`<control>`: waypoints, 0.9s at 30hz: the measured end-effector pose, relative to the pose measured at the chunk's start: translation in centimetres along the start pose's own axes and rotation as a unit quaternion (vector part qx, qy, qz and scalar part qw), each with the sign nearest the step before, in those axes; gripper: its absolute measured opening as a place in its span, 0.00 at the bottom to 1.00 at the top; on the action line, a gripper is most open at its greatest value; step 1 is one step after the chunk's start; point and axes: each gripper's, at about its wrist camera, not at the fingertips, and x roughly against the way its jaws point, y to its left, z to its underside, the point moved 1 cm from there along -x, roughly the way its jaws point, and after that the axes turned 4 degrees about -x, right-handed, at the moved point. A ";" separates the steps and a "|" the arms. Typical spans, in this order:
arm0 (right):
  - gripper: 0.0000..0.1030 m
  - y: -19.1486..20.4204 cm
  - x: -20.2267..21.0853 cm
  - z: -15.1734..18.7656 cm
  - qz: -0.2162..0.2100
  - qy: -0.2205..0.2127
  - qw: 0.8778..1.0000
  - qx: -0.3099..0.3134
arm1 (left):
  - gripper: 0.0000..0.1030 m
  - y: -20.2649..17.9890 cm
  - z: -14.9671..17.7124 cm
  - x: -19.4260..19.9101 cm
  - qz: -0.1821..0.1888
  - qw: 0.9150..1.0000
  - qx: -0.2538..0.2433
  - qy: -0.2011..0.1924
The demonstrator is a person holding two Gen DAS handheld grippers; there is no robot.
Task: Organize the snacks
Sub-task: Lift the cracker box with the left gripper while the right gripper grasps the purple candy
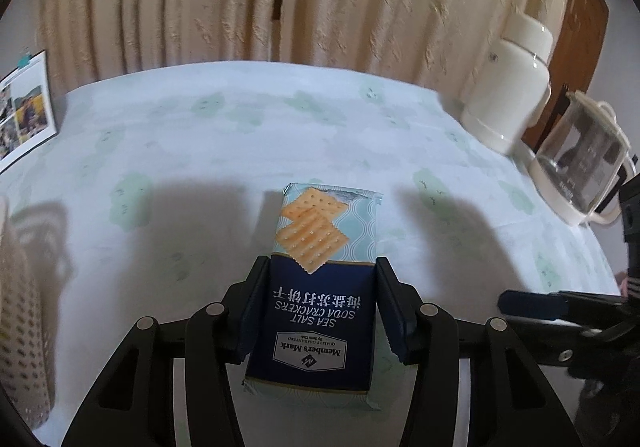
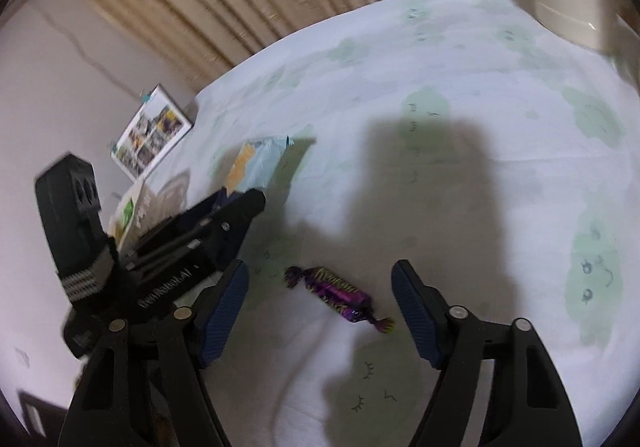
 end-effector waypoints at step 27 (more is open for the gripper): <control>0.20 3.6 -1.9 2.9 0.174 -0.027 0.969 0.173 | 0.50 -0.3 1.4 3.0 -0.019 0.999 0.004 -0.041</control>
